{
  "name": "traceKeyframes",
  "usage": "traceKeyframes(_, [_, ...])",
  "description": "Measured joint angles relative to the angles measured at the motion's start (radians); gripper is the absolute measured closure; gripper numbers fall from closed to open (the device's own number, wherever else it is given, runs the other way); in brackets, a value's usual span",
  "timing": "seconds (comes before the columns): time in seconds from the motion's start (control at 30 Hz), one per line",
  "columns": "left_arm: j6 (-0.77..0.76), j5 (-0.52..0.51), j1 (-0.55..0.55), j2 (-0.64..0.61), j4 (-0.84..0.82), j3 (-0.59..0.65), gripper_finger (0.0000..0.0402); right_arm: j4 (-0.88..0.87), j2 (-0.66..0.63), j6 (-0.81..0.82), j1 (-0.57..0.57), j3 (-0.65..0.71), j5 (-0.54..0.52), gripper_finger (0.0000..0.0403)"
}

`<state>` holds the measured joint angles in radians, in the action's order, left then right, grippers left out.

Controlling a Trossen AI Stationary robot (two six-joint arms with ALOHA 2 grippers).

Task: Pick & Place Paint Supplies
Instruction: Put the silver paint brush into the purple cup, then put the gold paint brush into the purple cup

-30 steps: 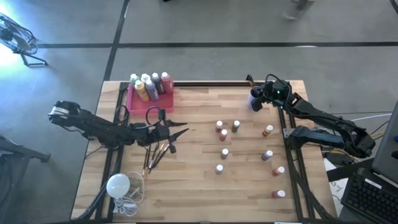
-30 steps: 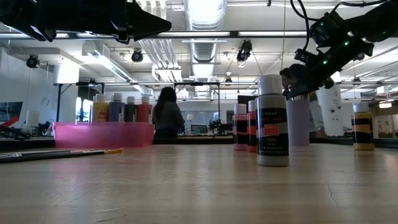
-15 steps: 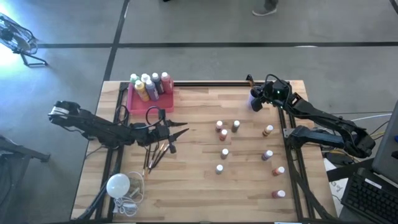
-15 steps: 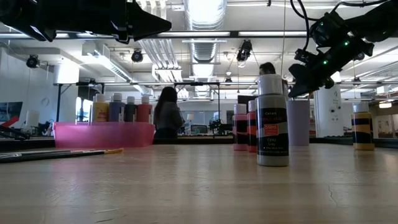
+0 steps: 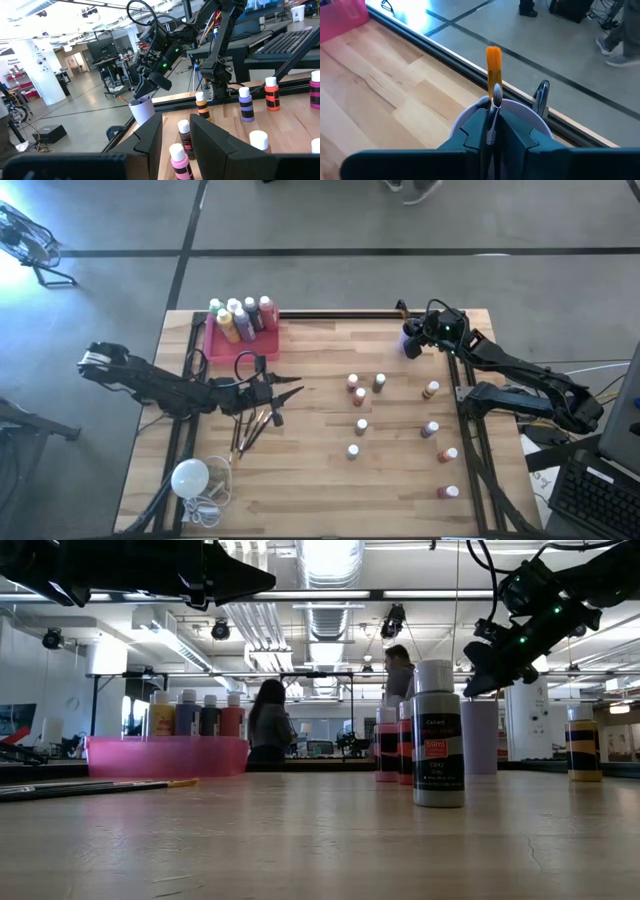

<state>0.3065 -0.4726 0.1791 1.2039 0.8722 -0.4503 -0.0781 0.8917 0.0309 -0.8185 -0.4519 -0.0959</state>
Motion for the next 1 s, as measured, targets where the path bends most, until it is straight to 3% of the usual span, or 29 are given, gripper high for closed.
traceKeyframes(0.47, [0.000, 0.000, 0.000, 0.000, 0.000, 0.000, 0.0296, -0.015, -0.004, -0.005, 0.000, 0.000, 0.000, 0.0272])
traceKeyframes(0.8, [0.000, 0.000, 0.000, 0.000, 0.000, 0.000, 0.0296, -0.022, -0.061, -0.008, 0.002, -0.086, -0.006, 0.0244])
traceKeyframes(0.9, [0.000, 0.000, 0.000, 0.000, 0.000, 0.000, 0.0296, -0.020, -0.085, -0.007, 0.004, -0.131, 0.045, 0.0241])
traceKeyframes(1.0, [0.000, 0.000, 0.000, 0.000, 0.000, 0.000, 0.0296, -0.011, -0.099, 0.009, 0.011, -0.171, 0.172, 0.0242])
